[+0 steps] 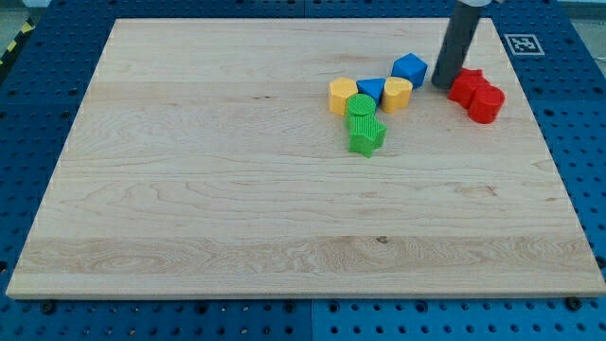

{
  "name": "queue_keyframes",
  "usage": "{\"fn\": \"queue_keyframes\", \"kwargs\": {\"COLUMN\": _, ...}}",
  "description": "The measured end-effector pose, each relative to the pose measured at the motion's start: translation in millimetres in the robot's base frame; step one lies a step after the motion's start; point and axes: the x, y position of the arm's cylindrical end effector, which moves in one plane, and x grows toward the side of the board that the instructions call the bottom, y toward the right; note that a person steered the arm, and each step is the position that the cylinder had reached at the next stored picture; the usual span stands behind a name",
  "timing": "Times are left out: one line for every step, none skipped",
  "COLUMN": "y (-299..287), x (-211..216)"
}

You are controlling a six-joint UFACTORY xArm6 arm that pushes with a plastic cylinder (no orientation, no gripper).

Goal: Slightly push the blue cube to the right of the heart

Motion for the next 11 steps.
{"fn": "queue_keyframes", "kwargs": {"y": 16.5, "x": 0.5}}
{"fn": "queue_keyframes", "kwargs": {"y": 10.8, "x": -16.3}}
{"fn": "queue_keyframes", "kwargs": {"y": 18.2, "x": -36.1}}
{"fn": "queue_keyframes", "kwargs": {"y": -1.1, "x": -49.1}}
{"fn": "queue_keyframes", "kwargs": {"y": -35.5, "x": -55.6}}
{"fn": "queue_keyframes", "kwargs": {"y": -49.6, "x": -48.9}}
{"fn": "queue_keyframes", "kwargs": {"y": -57.2, "x": -19.8}}
{"fn": "queue_keyframes", "kwargs": {"y": -62.0, "x": -14.7}}
{"fn": "queue_keyframes", "kwargs": {"y": -71.8, "x": -9.1}}
{"fn": "queue_keyframes", "kwargs": {"y": -75.0, "x": 1.1}}
{"fn": "queue_keyframes", "kwargs": {"y": -80.8, "x": 17.0}}
